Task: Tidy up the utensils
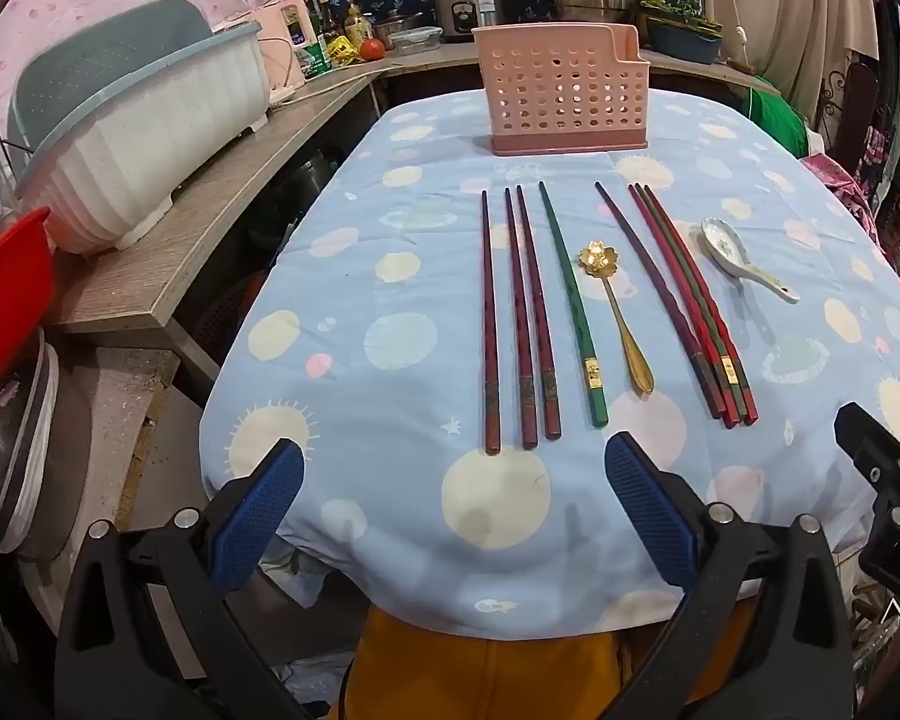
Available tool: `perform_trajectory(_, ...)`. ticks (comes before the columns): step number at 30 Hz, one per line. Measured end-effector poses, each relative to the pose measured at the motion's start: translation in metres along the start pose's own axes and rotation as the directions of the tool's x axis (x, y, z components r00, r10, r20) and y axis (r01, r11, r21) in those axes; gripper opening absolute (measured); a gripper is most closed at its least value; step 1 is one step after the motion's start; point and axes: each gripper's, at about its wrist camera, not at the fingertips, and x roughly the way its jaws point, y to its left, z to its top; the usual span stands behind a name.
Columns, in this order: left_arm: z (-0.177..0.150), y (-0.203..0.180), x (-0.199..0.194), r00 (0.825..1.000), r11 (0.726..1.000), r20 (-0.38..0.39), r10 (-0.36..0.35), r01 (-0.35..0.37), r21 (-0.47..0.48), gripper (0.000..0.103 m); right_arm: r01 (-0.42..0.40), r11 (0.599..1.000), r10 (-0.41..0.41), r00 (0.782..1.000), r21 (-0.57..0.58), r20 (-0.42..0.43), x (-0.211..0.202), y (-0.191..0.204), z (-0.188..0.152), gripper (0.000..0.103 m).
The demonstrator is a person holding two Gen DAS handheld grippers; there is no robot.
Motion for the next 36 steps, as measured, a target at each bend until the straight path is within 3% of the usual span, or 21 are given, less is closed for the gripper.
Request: perform_trajectory(36, -0.004, 0.006, 0.002, 1.0, 1.0, -0.014, -0.01, 0.01, -0.022, 0.096, 0.002, 1.0, -0.002, 1.0, 0.0, -0.001, 0.0, 0.004, 0.0, 0.096)
